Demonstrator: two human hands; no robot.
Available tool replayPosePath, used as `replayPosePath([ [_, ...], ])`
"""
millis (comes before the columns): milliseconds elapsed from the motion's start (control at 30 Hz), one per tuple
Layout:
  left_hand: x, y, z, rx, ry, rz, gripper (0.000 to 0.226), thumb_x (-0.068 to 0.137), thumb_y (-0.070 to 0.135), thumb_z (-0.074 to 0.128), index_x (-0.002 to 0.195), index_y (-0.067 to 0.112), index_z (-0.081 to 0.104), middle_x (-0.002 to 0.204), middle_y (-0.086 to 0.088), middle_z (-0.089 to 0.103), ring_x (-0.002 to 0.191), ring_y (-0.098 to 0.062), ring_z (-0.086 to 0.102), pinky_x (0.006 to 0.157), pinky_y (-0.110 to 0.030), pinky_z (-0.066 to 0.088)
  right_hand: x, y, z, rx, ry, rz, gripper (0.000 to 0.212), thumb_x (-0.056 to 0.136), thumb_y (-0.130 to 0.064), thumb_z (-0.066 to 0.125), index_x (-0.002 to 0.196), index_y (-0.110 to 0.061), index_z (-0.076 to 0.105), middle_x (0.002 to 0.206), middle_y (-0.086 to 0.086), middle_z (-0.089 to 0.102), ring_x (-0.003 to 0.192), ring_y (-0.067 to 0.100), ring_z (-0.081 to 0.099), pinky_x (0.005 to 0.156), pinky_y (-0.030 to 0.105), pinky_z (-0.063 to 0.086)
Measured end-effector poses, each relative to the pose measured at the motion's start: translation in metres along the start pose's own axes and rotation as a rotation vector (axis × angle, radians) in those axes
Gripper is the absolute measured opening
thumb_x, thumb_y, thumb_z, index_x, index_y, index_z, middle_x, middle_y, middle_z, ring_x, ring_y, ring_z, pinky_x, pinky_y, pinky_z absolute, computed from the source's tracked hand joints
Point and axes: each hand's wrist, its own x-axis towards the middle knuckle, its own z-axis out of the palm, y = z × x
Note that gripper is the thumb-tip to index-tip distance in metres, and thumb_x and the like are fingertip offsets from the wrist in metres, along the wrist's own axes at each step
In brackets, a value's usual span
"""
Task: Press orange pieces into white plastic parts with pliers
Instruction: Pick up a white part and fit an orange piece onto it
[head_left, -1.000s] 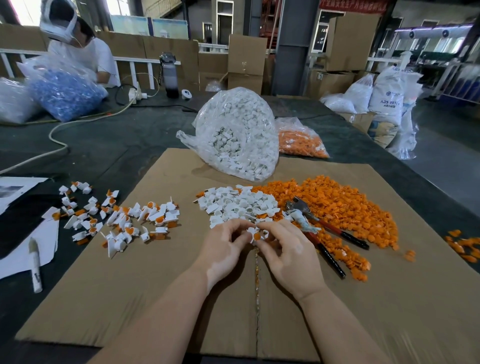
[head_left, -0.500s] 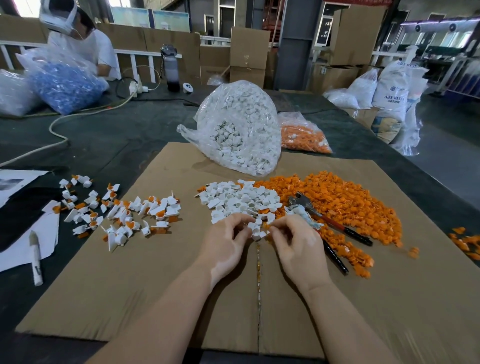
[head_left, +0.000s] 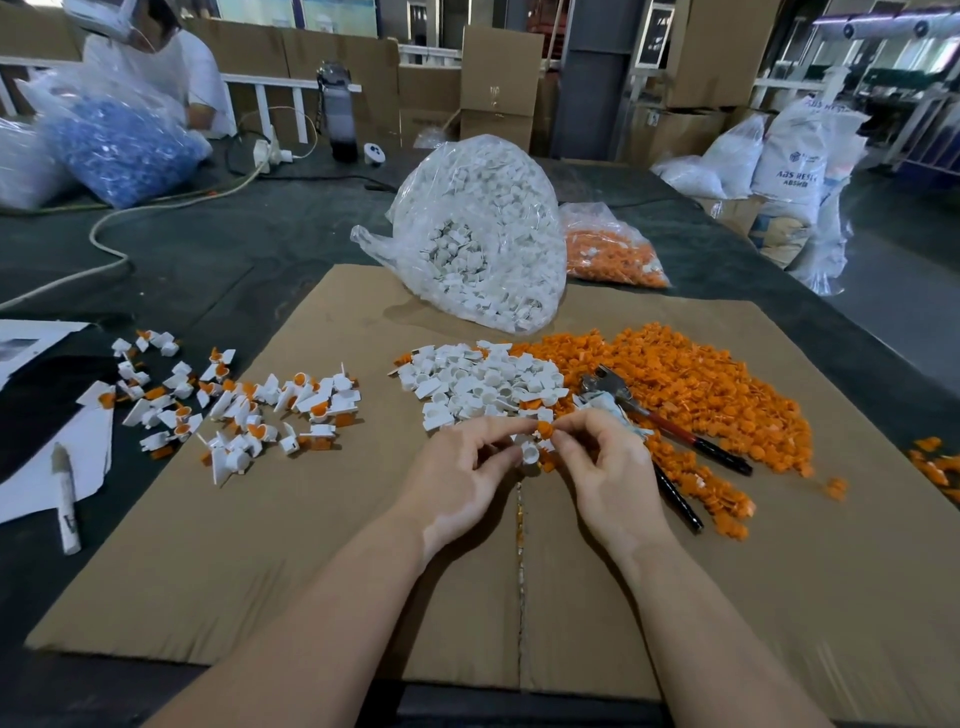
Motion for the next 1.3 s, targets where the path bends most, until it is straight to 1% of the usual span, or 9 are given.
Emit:
replayPosePath([
  [267,-0.0006,0.0008,-0.0005,-0.026,-0.006,0.017,0.033,0.09,0.015,0.06,0.108,0.042,0.063,0.088,0.027,0.058,0.085,0.01,0.054,0.073,-0.003,0.038,0.0002,-0.0019,0.0002,0.003,-0.009,0.002,0.027,0.089,-0.009,0.059,0.08,-0.034,0.056,0.08,-0.013,0.061,0.078,0.0,0.057,0.066,0.008,0.042],
  [433,-0.0022,0.0023,-0.0011,-0.034,-0.016,0.018,0.035,0.089,0.013,0.059,0.11,0.041,0.063,0.089,0.024,0.06,0.086,0.01,0.054,0.074,-0.003,0.039,0.0001,-0.0022,-0.0004,-0.001,-0.015,0.004,0.024,0.089,-0.007,0.058,0.083,-0.03,0.058,0.08,-0.013,0.061,0.078,0.001,0.057,0.066,0.008,0.043],
  [533,-0.0026,0.0027,0.0002,-0.064,-0.005,0.012,0.034,0.089,0.011,0.06,0.109,0.038,0.065,0.089,0.015,0.064,0.087,0.0,0.057,0.078,-0.01,0.043,0.0005,-0.0015,-0.0005,0.006,-0.02,0.01,0.02,0.089,-0.005,0.057,0.085,-0.025,0.061,0.081,-0.009,0.063,0.079,0.007,0.059,0.067,0.014,0.046],
  [667,-0.002,0.0025,0.001,-0.071,-0.009,0.007,0.032,0.089,0.01,0.06,0.112,0.031,0.067,0.087,0.017,0.062,0.085,-0.001,0.057,0.078,-0.01,0.042,0.0009,-0.001,-0.0007,0.007,-0.032,0.012,0.016,0.09,-0.004,0.056,0.088,-0.019,0.063,0.083,-0.004,0.063,0.08,0.011,0.06,0.071,0.024,0.05],
  [767,-0.0016,0.0012,0.0008,-0.06,-0.014,0.011,0.033,0.089,0.011,0.06,0.112,0.034,0.066,0.087,0.018,0.062,0.086,-0.002,0.058,0.079,-0.012,0.044,0.0007,-0.0009,-0.0009,0.005,-0.032,0.009,0.017,0.09,-0.005,0.057,0.088,-0.02,0.063,0.082,-0.004,0.063,0.08,0.01,0.06,0.07,0.022,0.049],
  [867,-0.002,0.0007,0.0003,-0.047,-0.001,0.013,0.039,0.089,0.013,0.06,0.108,0.047,0.06,0.086,0.021,0.061,0.082,0.002,0.056,0.073,-0.007,0.04,0.0002,-0.0013,-0.0007,0.014,-0.017,0.014,0.018,0.089,-0.007,0.059,0.086,-0.024,0.062,0.081,-0.008,0.063,0.078,0.004,0.059,0.067,0.012,0.045],
  [967,-0.0016,0.0004,0.0,-0.037,0.005,0.014,0.042,0.089,0.015,0.06,0.108,0.052,0.056,0.09,0.014,0.065,0.08,-0.002,0.056,0.072,-0.01,0.042,-0.0004,-0.0011,-0.0009,0.01,-0.001,0.013,0.017,0.088,-0.009,0.061,0.084,-0.026,0.061,0.08,-0.008,0.063,0.077,0.005,0.059,0.066,0.015,0.047],
  [1067,-0.0014,0.0003,0.0,-0.018,-0.006,0.016,0.04,0.09,0.015,0.06,0.114,0.046,0.058,0.094,0.009,0.067,0.084,-0.004,0.058,0.077,-0.014,0.044,-0.0005,-0.0017,-0.0009,0.007,0.01,0.008,0.02,0.087,-0.01,0.062,0.08,-0.029,0.06,0.077,-0.008,0.063,0.075,0.008,0.058,0.066,0.02,0.048],
  [1300,-0.001,-0.0009,0.0007,0.043,-0.019,0.034,0.039,0.09,0.016,0.059,0.123,0.036,0.057,0.091,0.011,0.063,0.085,-0.005,0.056,0.079,-0.012,0.041,-0.001,-0.0012,-0.0005,0.0,0.016,0.0,0.013,0.084,-0.008,0.065,0.077,-0.019,0.065,0.072,-0.003,0.063,0.069,0.011,0.055,0.062,0.022,0.046],
])
